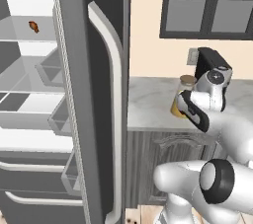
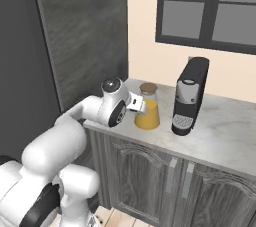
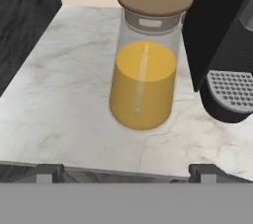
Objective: Move the chicken drumstick and burrito from the second highest shelf to the top shelf to make space. Then, place the pitcher from the counter on the cleared second highest shelf.
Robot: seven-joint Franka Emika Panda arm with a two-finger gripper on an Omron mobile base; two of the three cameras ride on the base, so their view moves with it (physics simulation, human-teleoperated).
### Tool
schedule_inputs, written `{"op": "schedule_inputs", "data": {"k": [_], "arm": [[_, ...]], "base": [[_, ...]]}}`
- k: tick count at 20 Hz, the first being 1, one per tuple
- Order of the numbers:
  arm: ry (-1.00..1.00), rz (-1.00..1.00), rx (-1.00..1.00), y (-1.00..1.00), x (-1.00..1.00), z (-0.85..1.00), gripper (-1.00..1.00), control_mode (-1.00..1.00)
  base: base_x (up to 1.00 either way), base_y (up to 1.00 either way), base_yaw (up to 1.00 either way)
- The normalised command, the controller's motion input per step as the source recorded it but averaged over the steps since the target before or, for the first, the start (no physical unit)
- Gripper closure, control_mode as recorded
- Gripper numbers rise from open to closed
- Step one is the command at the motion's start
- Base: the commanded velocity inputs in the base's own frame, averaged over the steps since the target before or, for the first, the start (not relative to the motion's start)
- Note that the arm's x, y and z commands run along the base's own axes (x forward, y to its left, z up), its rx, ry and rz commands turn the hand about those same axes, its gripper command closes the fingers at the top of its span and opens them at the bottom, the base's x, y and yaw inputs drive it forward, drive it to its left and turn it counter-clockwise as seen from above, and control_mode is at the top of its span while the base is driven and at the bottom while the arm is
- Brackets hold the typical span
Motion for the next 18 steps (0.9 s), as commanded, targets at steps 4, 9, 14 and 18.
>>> {"op": "schedule_inputs", "data": {"k": [4,9,14,18], "arm": [[0.00,0.00,0.00,-0.14,0.35,-0.02,-1.00,-1.00],[0.00,0.00,0.00,0.00,0.40,-0.06,-1.00,-1.00],[0.00,0.00,0.00,-0.14,0.34,-0.14,-1.00,-1.00],[0.00,-0.01,0.00,-0.21,0.38,-0.16,-1.00,-1.00]], "base": [[0.00,0.00,0.00],[0.00,0.00,0.00],[0.00,0.00,0.00],[0.00,0.00,0.00]]}}
